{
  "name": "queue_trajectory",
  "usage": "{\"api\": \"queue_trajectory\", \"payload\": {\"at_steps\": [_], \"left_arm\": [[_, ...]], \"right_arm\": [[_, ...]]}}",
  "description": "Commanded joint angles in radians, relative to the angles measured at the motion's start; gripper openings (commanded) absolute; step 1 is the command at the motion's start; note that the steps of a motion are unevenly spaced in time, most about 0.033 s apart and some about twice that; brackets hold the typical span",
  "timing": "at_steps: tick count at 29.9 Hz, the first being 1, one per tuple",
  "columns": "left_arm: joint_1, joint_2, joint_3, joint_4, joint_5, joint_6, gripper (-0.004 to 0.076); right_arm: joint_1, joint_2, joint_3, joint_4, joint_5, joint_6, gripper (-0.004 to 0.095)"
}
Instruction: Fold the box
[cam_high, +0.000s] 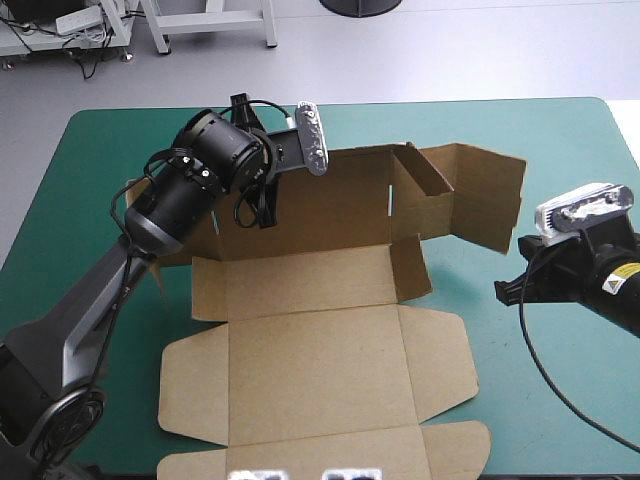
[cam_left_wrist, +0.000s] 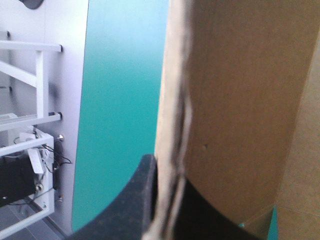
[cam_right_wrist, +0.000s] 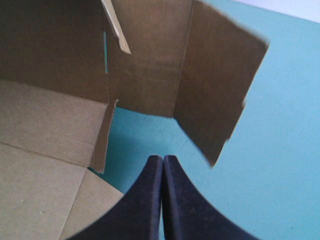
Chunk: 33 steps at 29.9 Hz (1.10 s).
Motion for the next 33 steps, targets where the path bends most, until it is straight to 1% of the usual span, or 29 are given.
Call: {"api": "queue_trajectory", "payload": {"at_steps": [1, 5, 8, 12, 14, 17, 19, 21, 24, 27, 30, 33], "left_arm": [[-0.024, -0.055, -0.031, 0.053, -0.111, 0.009, -0.0009], [-0.024, -0.055, -0.031, 0.053, -0.186, 0.009, -0.0009], [-0.024, -0.055, -0.027, 0.053, -0.222, 0.007, -0.0009], [-0.024, -0.073, 0.041, 0.053, -0.248, -0.026, -0.0009], [-0.024, -0.095, 0.103, 0.071, -0.289, -0.047, -0.0009], [-0.04, -0.149, 0.238, 0.171, -0.442, -0.147, -0.0009], [-0.058, -0.193, 0.329, 0.306, -0.541, -0.262, -0.0009], [-0.076, -0.227, 0.406, 0.441, -0.598, -0.381, -0.0009], [-0.094, -0.251, 0.492, 0.588, -0.634, -0.494, -0.0009], [-0.096, -0.255, 0.557, 0.694, -0.659, -0.521, -0.0009], [-0.096, -0.255, 0.61, 0.762, -0.706, -0.554, -0.0009], [-0.096, -0.255, 0.651, 0.912, -0.732, -0.676, -0.0009]], "right_arm": [[-0.002, -0.005, -0.081, 0.008, -0.074, -0.013, -0.002], [-0.002, -0.005, -0.124, 0.002, -0.077, -0.01, -0.002], [-0.002, 0.001, -0.143, -0.001, -0.078, 0.002, -0.002], [-0.002, 0.028, -0.147, -0.025, -0.095, 0.039, -0.002], [-0.002, 0.051, -0.147, -0.031, -0.102, 0.041, -0.002], [-0.002, 0.093, -0.149, -0.038, -0.115, 0.041, -0.002], [-0.002, 0.119, -0.149, -0.043, -0.135, 0.043, -0.002], [-0.002, 0.149, -0.149, -0.041, -0.165, 0.043, -0.002], [-0.002, 0.189, -0.168, -0.029, -0.191, 0.047, -0.002], [-0.002, 0.234, -0.213, -0.013, -0.191, 0.05, -0.002], [-0.002, 0.273, -0.276, -0.013, -0.183, 0.042, -0.002], [-0.002, 0.324, -0.352, -0.015, -0.169, 0.039, -0.002]]}}
